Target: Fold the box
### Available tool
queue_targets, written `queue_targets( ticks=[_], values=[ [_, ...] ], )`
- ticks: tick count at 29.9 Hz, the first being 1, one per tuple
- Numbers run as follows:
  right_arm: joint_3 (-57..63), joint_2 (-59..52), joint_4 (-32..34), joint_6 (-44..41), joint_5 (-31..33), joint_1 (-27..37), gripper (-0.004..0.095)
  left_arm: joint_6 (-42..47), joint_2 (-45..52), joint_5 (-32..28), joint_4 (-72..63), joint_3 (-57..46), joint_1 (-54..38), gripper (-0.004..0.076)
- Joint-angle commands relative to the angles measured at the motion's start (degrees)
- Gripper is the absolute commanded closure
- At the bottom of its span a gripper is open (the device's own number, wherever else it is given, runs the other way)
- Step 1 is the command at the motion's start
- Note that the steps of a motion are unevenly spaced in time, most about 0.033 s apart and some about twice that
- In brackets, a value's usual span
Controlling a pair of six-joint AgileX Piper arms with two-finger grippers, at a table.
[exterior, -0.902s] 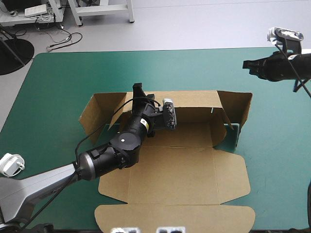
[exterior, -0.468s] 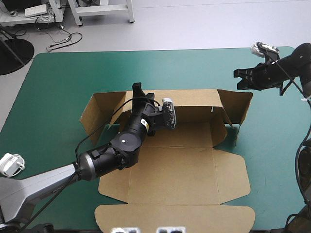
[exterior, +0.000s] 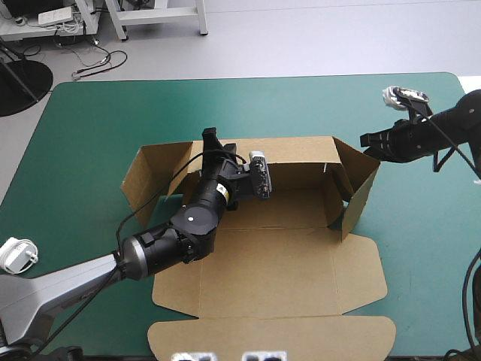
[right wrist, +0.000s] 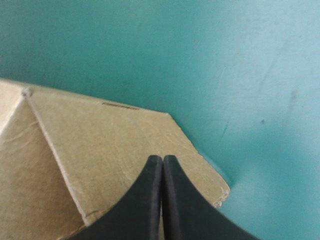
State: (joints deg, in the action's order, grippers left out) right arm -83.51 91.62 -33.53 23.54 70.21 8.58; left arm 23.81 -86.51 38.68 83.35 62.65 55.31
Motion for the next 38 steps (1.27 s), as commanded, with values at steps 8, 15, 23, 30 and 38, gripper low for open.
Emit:
queue_targets(
  ticks=[8,15,23,30,38],
  values=[
    [20.8,-12.2,-16.2,19.2,-15.2,0.0,0.0928,1.2,2.4,1.5,3.0,1.8,0.4,0.0734],
    [38.0,-18.9,-36.1,42.4,-25.2,0.0,0.0928,0.5,2.3,1.2,2.8,1.8,0.4,0.0734],
    [43.2,-19.9,-42.3,54.1,-24.0,0.0,0.0888,-1.6,-1.3,2.6,3.0,1.8,0.4,0.0734],
    [42.3,-22.9,-33.4,57.4,-22.0,0.0,0.0568,-1.4,-2.6,4.7,3.4,1.8,0.3,0.0734],
    [41.7,-23.9,-27.9,60.0,-23.4,0.0,0.0552,1.5,-2.6,4.6,5.9,1.8,0.3,0.0734]
  ],
)
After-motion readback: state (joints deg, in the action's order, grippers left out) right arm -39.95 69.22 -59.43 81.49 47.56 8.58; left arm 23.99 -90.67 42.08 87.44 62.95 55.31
